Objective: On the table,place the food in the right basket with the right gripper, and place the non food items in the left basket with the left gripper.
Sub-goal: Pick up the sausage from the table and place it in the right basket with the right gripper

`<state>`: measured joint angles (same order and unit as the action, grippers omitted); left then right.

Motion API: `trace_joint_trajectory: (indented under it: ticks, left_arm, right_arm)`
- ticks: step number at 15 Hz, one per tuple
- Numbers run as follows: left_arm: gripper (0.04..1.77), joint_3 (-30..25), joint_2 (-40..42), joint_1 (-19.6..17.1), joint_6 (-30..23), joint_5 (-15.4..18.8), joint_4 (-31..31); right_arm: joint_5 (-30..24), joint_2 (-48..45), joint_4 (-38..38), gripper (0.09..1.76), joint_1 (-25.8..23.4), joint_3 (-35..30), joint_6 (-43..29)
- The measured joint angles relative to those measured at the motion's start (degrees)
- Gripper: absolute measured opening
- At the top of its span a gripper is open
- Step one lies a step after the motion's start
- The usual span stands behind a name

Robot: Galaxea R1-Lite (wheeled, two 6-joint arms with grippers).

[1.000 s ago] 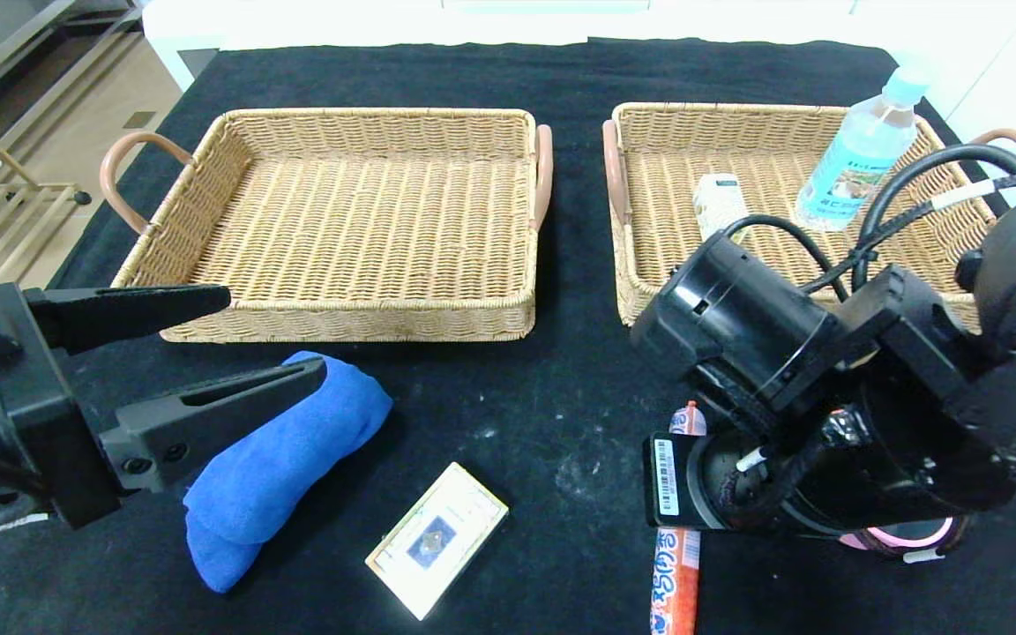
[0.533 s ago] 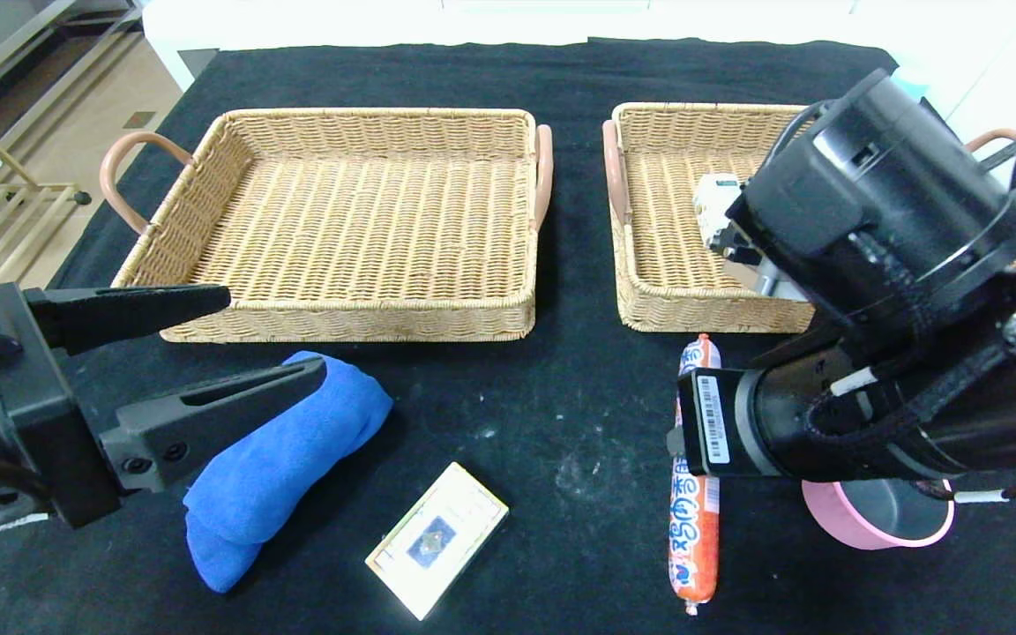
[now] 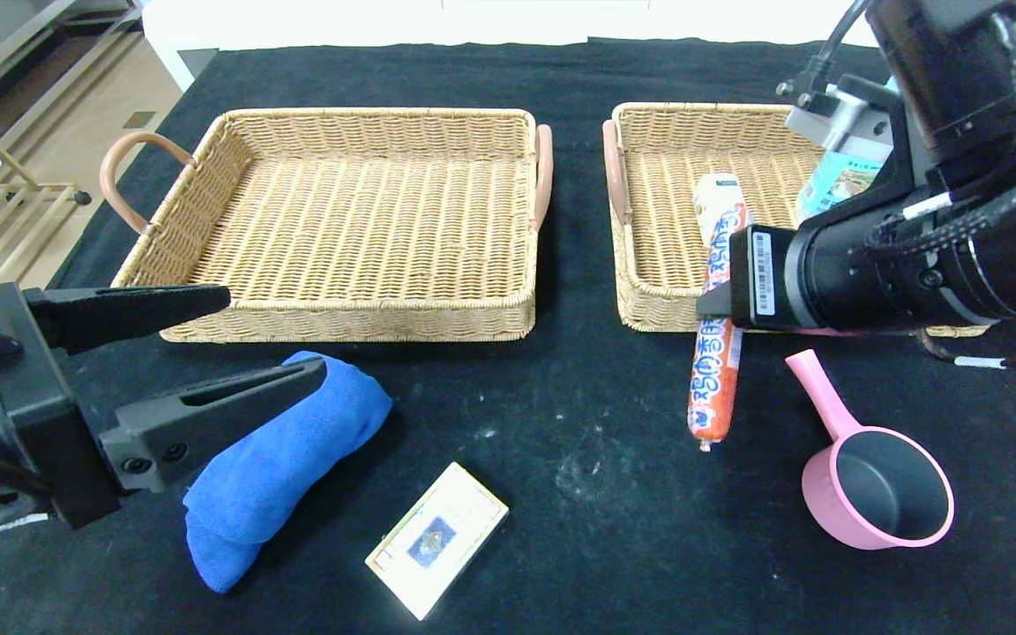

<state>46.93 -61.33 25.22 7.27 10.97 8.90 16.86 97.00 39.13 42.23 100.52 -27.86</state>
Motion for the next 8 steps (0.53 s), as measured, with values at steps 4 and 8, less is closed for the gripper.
trace_joint_trajectory:
  ticks: [4, 8]
  left_arm:
    - [1.72, 0.0, 0.0, 0.0, 0.0, 0.0, 0.0]
    - [1.72, 0.0, 0.1, 0.0, 0.0, 0.0, 0.0]
  right_arm:
    - [-0.1, 0.5, -1.6, 0.48, -5.3, 5.6, 3.8]
    - [-0.1, 2.4, -3.3, 0.48, -9.5, 11.5, 7.8]
